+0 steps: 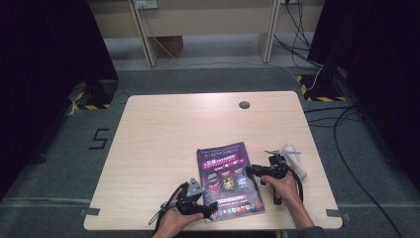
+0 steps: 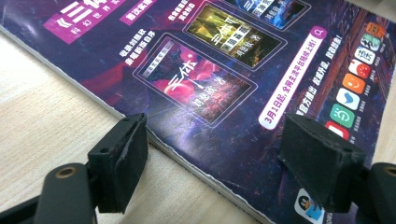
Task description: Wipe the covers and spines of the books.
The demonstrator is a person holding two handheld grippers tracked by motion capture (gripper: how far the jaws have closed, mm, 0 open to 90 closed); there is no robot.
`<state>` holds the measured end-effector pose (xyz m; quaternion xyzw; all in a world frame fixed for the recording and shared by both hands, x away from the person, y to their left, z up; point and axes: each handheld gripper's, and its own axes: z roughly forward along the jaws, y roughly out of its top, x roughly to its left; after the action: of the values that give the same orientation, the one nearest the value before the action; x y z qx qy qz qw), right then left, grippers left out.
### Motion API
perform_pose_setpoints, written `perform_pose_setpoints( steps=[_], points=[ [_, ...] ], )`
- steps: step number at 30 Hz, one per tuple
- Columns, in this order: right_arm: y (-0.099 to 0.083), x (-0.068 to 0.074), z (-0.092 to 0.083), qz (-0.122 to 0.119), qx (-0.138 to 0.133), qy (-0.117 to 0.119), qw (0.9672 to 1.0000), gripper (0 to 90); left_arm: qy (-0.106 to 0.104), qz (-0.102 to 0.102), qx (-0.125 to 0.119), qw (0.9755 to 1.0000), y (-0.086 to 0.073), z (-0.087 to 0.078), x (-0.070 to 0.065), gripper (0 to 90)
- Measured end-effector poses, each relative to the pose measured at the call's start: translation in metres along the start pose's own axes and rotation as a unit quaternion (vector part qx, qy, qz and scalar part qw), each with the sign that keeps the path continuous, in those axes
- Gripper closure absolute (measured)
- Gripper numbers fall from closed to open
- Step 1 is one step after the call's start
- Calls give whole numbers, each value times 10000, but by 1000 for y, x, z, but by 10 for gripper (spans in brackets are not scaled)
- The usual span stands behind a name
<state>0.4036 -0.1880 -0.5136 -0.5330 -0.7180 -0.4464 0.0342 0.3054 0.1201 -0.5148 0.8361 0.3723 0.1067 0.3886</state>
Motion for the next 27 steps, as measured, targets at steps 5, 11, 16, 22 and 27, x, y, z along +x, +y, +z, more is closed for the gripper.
perform_pose_setpoints(
  steps=[5, 11, 16, 22, 27],
  points=[
    [0, 1, 0, -15, 75, -53, 10000, 608, 22, -14, -1, 10000, 0, 0, -1, 231],
    [4, 10, -11, -136, -92, 70, 9998, 641, 17, -9, 12, 10000, 0, 0, -1, 231],
    [7, 19, -14, -463, 4, -140, 9988, 665, 15, -13, 1, 10000, 0, 0, -1, 232],
    [8, 21, -17, -404, -22, -23, 9992, 665, 48, -17, 12, 10000, -1, -1, -1, 233],
    [7, 21, -20, -408, 97, 29, 9991, 653, 53, -36, -7, 10000, -1, -1, -1, 238]
  ],
)
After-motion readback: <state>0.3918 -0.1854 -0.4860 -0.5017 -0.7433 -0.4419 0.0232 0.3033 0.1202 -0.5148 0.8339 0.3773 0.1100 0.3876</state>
